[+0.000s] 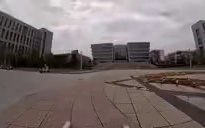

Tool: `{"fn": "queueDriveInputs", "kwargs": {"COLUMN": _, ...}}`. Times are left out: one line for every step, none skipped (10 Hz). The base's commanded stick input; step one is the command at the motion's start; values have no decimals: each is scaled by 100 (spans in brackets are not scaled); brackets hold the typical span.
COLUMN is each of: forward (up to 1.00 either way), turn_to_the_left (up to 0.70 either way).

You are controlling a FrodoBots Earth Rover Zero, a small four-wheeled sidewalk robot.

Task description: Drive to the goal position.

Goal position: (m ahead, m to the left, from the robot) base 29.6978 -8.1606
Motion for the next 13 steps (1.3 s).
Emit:
{"fn": "queueDriveInputs", "kwargs": {"forward": 70, "turn_to_the_left": 0}}
{"fn": "queueDriveInputs", "kwargs": {"forward": 70, "turn_to_the_left": 0}}
{"fn": "queueDriveInputs", "kwargs": {"forward": 70, "turn_to_the_left": 0}}
{"fn": "queueDriveInputs", "kwargs": {"forward": 70, "turn_to_the_left": 0}}
{"fn": "queueDriveInputs", "kwargs": {"forward": 70, "turn_to_the_left": 0}}
{"fn": "queueDriveInputs", "kwargs": {"forward": 70, "turn_to_the_left": 0}}
{"fn": "queueDriveInputs", "kwargs": {"forward": 70, "turn_to_the_left": 0}}
{"fn": "queueDriveInputs", "kwargs": {"forward": 70, "turn_to_the_left": -1}}
{"fn": "queueDriveInputs", "kwargs": {"forward": 70, "turn_to_the_left": -2}}
{"fn": "queueDriveInputs", "kwargs": {"forward": 70, "turn_to_the_left": -2}}
{"fn": "queueDriveInputs", "kwargs": {"forward": 70, "turn_to_the_left": -2}}
{"fn": "queueDriveInputs", "kwargs": {"forward": 70, "turn_to_the_left": -2}}
{"fn": "queueDriveInputs", "kwargs": {"forward": 70, "turn_to_the_left": -1}}
